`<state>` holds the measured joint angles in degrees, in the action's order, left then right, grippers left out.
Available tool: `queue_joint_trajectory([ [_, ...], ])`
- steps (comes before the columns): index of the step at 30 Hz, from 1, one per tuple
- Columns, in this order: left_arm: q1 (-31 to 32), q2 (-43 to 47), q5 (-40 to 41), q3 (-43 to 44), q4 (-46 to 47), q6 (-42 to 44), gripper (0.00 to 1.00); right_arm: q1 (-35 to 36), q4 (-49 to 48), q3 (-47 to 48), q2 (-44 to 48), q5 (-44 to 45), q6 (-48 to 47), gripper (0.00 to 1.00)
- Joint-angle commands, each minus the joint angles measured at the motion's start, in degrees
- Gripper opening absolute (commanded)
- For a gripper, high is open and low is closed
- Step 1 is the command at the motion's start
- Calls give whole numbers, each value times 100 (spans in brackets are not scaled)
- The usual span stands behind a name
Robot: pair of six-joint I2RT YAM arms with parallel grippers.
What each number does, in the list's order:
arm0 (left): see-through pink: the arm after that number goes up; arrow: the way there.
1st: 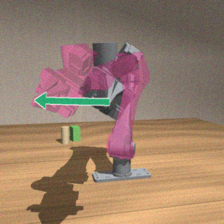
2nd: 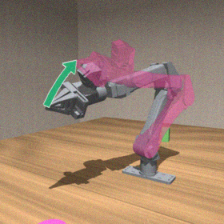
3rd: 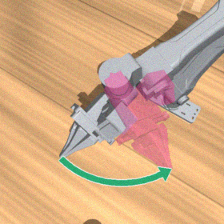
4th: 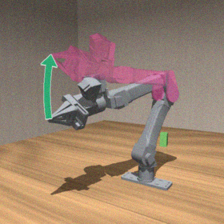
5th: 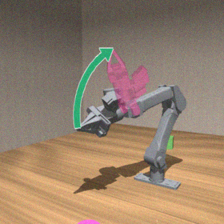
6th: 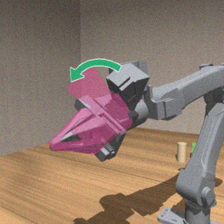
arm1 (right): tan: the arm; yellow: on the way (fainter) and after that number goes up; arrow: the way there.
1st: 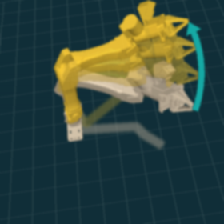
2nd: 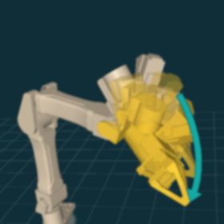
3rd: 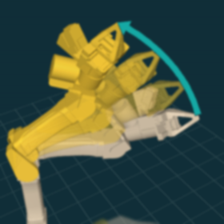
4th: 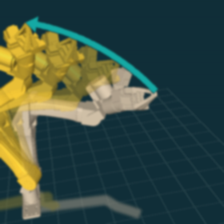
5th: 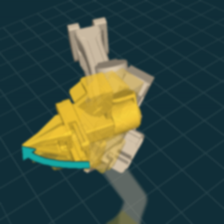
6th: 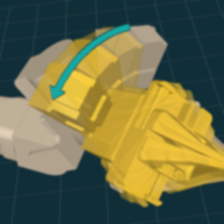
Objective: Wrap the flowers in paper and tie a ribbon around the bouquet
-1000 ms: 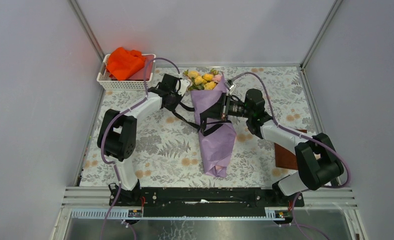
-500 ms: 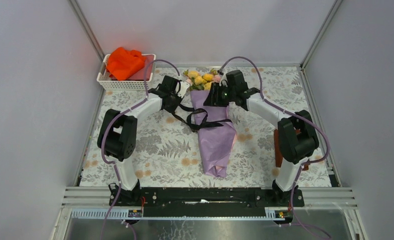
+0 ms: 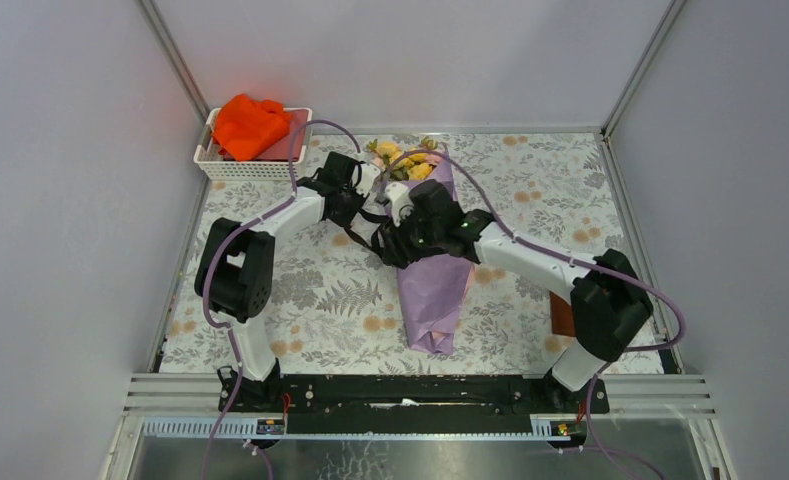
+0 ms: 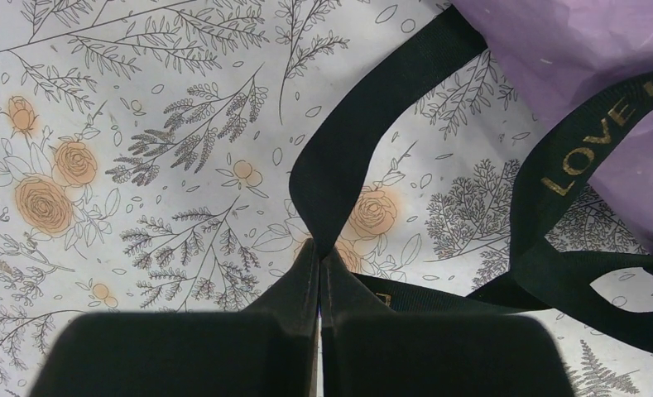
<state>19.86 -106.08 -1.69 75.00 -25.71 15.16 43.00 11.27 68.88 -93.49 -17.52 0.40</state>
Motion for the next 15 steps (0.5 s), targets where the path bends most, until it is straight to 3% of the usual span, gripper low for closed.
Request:
queue_joint_trajectory([
  [1, 27, 173, -102, -39, 119, 7, 0, 262, -203, 407, -542, -19, -627, 50],
  [10, 27, 133, -136, -26, 98, 21, 0, 451, -110, 900, -1493, 430, -1004, 55],
  [15, 27, 139, -147, -20, 77, 29, 0, 446, -229, 880, -1685, 453, -1140, 51],
])
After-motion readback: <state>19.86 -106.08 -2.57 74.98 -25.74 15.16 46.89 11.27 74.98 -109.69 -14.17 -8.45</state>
